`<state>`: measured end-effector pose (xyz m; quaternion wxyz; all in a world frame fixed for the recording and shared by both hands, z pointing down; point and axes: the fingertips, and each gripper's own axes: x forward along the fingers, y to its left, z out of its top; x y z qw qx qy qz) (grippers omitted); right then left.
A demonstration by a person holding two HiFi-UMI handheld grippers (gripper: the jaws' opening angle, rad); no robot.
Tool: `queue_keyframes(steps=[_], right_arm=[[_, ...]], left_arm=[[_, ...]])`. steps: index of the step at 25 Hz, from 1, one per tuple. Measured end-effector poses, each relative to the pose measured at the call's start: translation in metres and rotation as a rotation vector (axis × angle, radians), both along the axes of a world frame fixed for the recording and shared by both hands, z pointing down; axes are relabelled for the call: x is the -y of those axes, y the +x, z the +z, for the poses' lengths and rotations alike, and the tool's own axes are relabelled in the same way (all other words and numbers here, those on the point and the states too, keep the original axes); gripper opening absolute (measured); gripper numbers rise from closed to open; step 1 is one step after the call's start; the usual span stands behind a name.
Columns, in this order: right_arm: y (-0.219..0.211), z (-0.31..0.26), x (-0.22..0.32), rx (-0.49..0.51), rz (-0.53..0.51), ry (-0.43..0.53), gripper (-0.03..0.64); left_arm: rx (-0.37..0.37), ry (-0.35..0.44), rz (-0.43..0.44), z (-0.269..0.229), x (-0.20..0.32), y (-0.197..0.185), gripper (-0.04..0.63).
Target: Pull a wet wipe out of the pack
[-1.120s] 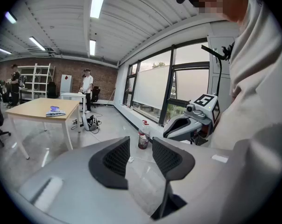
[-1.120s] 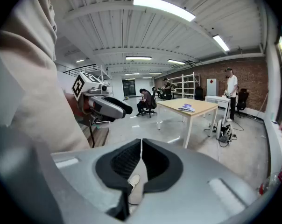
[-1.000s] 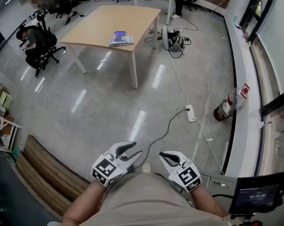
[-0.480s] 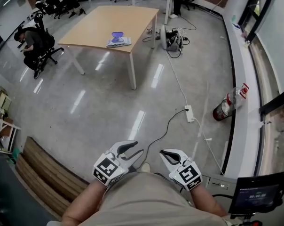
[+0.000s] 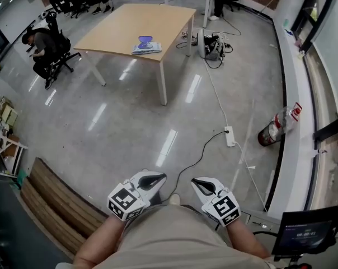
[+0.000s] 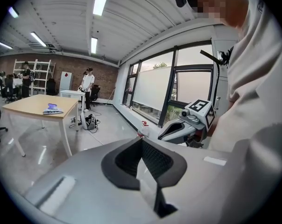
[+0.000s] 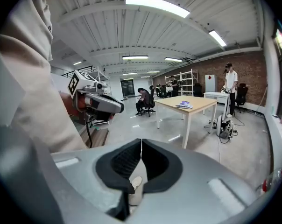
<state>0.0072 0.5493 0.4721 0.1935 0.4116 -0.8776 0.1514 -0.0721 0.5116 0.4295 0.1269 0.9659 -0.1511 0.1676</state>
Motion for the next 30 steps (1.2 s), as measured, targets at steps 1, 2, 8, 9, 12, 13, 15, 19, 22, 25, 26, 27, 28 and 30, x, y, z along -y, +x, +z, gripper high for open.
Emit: queue_keyframes(steps=[1, 2, 8, 9, 12, 13, 15, 19, 22, 25, 26, 27, 28, 30], right_arm=[[0.000, 0.000, 0.003, 0.004, 0.002, -0.003, 0.006], [0.001, 0.000, 0.006, 0.006, 0.002, -0.006, 0.006], [0.012, 0.003, 0.029, 0.015, 0.035, -0.029, 0.006], [0.015, 0.005, 0.035, 0.016, 0.043, -0.037, 0.006], [0.019, 0.008, 0.056, 0.020, 0.050, -0.054, 0.006], [0.022, 0.008, 0.064, 0.015, 0.055, -0.058, 0.006], [0.028, 0.010, 0.083, 0.007, 0.073, -0.071, 0.006], [0.034, 0.009, 0.127, 0.000, 0.071, -0.089, 0.006], [0.033, 0.003, 0.170, -0.043, 0.053, -0.085, 0.006], [0.024, -0.012, 0.213, -0.052, 0.038, -0.071, 0.006], [0.022, -0.016, 0.228, -0.064, 0.028, -0.065, 0.006], [0.018, -0.019, 0.242, -0.078, 0.016, -0.060, 0.006], [0.015, -0.021, 0.255, -0.091, 0.004, -0.055, 0.006], [0.006, -0.025, 0.280, -0.108, -0.011, -0.044, 0.006]], left_arm=[[-0.003, -0.002, -0.001, -0.001, 0.004, 0.001, 0.005], [-0.003, -0.003, -0.003, -0.002, 0.008, 0.003, 0.005], [0.026, -0.019, 0.046, 0.005, 0.030, 0.023, 0.005], [0.022, -0.024, 0.062, 0.005, 0.035, 0.027, 0.005], [0.007, -0.045, 0.108, 0.005, 0.055, 0.037, 0.005], [0.006, -0.051, 0.123, 0.008, 0.063, 0.041, 0.005], [-0.002, -0.065, 0.151, 0.013, 0.081, 0.049, 0.005], [-0.062, -0.068, 0.181, 0.007, 0.130, 0.065, 0.005], [-0.086, -0.064, 0.182, 0.000, 0.171, 0.068, 0.005], [-0.124, -0.084, 0.200, -0.012, 0.206, 0.059, 0.005], [-0.140, -0.095, 0.199, -0.013, 0.218, 0.056, 0.005], [-0.152, -0.102, 0.194, -0.014, 0.230, 0.052, 0.005], [-0.158, -0.105, 0.187, -0.013, 0.242, 0.047, 0.005], [-0.158, -0.100, 0.168, -0.009, 0.264, 0.034, 0.005]])
